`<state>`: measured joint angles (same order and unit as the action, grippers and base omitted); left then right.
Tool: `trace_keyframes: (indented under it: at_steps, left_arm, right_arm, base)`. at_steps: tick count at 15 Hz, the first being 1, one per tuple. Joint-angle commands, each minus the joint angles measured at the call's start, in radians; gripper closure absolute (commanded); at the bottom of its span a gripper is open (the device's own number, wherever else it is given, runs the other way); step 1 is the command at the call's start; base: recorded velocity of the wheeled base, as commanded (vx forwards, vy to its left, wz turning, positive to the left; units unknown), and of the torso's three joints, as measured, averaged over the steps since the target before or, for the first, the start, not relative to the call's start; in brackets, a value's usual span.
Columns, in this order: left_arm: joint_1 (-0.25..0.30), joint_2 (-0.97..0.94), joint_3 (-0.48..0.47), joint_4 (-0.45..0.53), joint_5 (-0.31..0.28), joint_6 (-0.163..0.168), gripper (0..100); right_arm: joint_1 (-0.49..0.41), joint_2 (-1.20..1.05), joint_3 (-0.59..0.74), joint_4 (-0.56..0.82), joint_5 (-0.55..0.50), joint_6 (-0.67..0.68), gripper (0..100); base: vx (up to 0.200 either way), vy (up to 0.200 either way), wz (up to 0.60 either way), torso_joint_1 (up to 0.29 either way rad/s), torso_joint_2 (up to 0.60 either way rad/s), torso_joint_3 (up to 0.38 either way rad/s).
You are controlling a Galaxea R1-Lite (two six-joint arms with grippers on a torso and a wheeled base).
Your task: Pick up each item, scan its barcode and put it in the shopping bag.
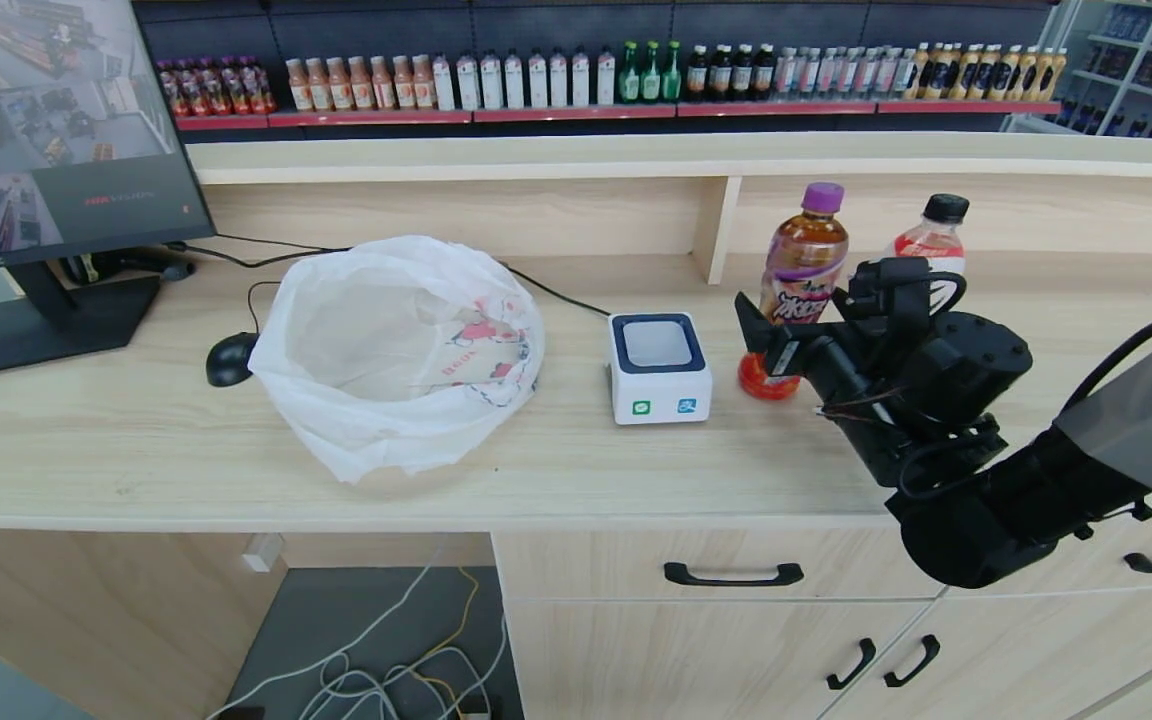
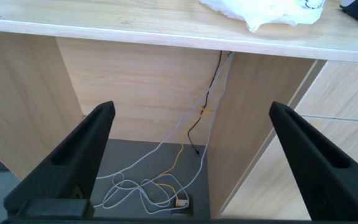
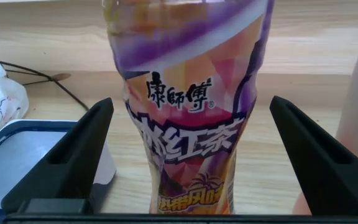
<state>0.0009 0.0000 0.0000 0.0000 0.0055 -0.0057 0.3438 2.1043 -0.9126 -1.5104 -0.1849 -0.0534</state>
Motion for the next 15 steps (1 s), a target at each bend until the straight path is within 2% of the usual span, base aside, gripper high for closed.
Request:
trace_keyframes:
  at_steps: [1, 6, 15]
  left_arm:
    - [0.001, 0.000, 0.000, 0.000, 0.001, 0.000, 0]
    - [0.001, 0.000, 0.000, 0.000, 0.001, 0.000, 0]
    - [0.001, 0.000, 0.000, 0.000, 0.001, 0.000, 0]
  right_arm:
    - [-0.020, 0.020, -0.006, 0.001, -0.007, -0.002, 0]
    - [-0.022, 0.037, -0.062, 0.027, 0.001, 0.000, 0]
    - [-0.017, 0.039, -0.149, 0.154, 0.002, 0.001, 0]
  base:
    - [0.000, 0.000, 0.00, 0.000, 0.00, 0.000]
    - [0.000, 0.000, 0.00, 0.000, 0.00, 0.000]
    - [0.000, 0.000, 0.00, 0.000, 0.00, 0.000]
